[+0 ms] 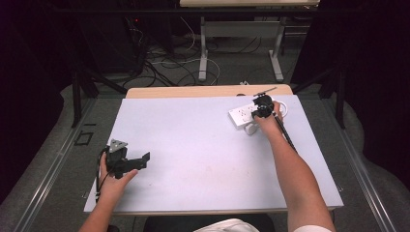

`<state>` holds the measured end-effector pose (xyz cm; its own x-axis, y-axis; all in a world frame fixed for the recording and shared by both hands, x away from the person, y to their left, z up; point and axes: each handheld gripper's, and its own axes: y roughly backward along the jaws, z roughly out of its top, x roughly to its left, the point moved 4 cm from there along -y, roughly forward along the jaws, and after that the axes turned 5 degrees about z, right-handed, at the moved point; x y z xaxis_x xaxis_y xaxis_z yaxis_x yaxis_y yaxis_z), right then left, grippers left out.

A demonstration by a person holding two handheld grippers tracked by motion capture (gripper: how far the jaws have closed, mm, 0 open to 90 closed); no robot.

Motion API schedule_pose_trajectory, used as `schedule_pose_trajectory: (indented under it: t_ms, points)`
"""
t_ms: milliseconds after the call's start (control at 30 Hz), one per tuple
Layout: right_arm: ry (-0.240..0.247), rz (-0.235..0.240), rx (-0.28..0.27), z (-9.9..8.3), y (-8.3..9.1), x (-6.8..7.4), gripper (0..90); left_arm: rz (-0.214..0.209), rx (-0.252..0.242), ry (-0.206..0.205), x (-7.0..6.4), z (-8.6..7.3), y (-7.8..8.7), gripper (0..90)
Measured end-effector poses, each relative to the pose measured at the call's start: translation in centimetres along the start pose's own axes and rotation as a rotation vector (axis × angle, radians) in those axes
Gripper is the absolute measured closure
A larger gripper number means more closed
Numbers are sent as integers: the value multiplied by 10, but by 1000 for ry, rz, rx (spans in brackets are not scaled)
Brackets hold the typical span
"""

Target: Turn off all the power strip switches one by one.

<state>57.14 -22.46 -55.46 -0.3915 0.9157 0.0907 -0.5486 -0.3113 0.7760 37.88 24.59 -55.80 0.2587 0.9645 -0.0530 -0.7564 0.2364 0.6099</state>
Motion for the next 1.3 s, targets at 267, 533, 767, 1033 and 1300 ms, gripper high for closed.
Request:
schedule_pose_trajectory:
  t_ms: [267,533,767,1033,1300]
  points:
    - [-4,-5,2,0,0,1,900,-2,9,-2,0,0,0,5]
    - [-7,-6,1,0,0,1,900,-3,11,-2,0,0,0,5]
    - [-6,-11,-1,0,0,2,888,-4,11,-2,0,0,-1,5]
    - [0,7,-1,0,0,8,894,-4,16,-5,0,0,-1,5]
    - [14,31,4,-1,0,15,895,-2,12,-4,-1,-1,-1,5]
